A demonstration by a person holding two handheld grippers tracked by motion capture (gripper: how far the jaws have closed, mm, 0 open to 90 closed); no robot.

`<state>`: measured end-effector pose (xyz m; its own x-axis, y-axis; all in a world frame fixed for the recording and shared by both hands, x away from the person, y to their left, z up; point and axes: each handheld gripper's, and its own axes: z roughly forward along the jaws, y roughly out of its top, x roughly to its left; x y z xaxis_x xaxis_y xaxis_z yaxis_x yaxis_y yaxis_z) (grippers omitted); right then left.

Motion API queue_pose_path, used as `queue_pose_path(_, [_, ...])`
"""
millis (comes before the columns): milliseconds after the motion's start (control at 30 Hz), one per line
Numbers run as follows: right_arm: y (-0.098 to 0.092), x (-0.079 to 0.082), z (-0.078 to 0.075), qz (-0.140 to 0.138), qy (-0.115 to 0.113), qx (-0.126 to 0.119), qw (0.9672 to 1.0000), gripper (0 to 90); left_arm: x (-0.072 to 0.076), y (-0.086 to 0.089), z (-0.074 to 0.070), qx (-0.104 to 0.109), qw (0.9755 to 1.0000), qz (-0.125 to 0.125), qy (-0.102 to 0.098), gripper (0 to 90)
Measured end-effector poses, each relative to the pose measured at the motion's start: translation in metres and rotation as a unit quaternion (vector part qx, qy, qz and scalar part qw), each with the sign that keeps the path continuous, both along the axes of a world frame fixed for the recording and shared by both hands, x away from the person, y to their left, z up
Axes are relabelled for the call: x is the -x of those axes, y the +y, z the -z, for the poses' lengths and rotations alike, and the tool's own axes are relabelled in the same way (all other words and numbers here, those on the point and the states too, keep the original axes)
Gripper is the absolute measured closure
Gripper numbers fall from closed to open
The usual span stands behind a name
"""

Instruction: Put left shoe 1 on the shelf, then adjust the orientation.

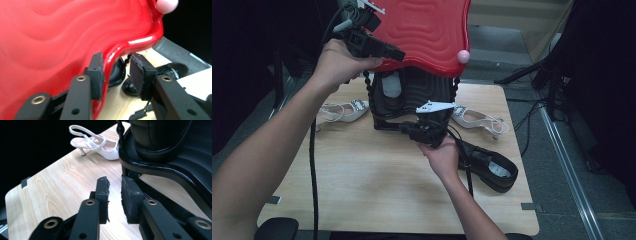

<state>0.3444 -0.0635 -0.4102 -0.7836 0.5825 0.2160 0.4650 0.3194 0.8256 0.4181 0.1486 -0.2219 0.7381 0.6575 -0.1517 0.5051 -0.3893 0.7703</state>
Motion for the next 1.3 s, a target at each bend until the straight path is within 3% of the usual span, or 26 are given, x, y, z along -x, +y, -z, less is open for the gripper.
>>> queue_pose_path(133, [-0.009, 0.009, 0.003, -0.014, -0.002, 0.008, 0.9999, 73.4, 0.012, 0.003, 0.005, 0.004, 0.9999, 0.010, 0.000, 56.6])
queue_pose_path(233, [-0.022, 0.014, 0.009, -0.018, 0.011, 0.012, 0.9997, 72.5, 0.019, 0.005, 0.012, 0.010, 0.9998, 0.015, 0.004, 53.7])
queue_pose_path(633, [-0.052, 0.025, 0.017, -0.019, 0.023, 0.025, 0.9992, 67.7, 0.043, 0.010, 0.048, 0.010, 0.9992, 0.036, 0.012, 50.1])
queue_pose_path(800, [-0.063, 0.030, 0.020, -0.014, 0.029, 0.033, 0.9989, 67.4, 0.051, 0.014, 0.068, 0.009, 0.9990, 0.038, 0.020, 49.3])
queue_pose_path(900, [-0.075, 0.033, 0.024, -0.010, 0.036, 0.036, 0.9986, 66.3, 0.058, 0.016, 0.088, 0.007, 0.9986, 0.040, 0.032, 48.5])
queue_pose_path(933, [-0.077, 0.034, 0.025, -0.007, 0.035, 0.037, 0.9987, 66.2, 0.058, 0.016, 0.088, 0.007, 0.9986, 0.040, 0.032, 48.5])
queue_pose_path(1033, [-0.086, 0.035, 0.027, -0.001, 0.039, 0.038, 0.9985, 65.7, 0.063, 0.014, 0.110, 0.001, 0.9979, 0.047, 0.045, 48.0])
queue_pose_path(1100, [-0.089, 0.035, 0.027, -0.001, 0.043, 0.038, 0.9984, 65.7, 0.064, 0.014, 0.114, -0.002, 0.9978, 0.047, 0.047, 47.9])
queue_pose_path(1167, [-0.096, 0.036, 0.027, 0.006, 0.044, 0.041, 0.9982, 65.1, 0.065, 0.014, 0.125, 0.008, 0.9971, 0.050, 0.058, 47.6])
queue_pose_path(1300, [-0.104, 0.038, 0.026, 0.013, 0.046, 0.041, 0.9980, 64.4, 0.067, 0.012, 0.140, 0.007, 0.9966, 0.051, 0.065, 47.8])
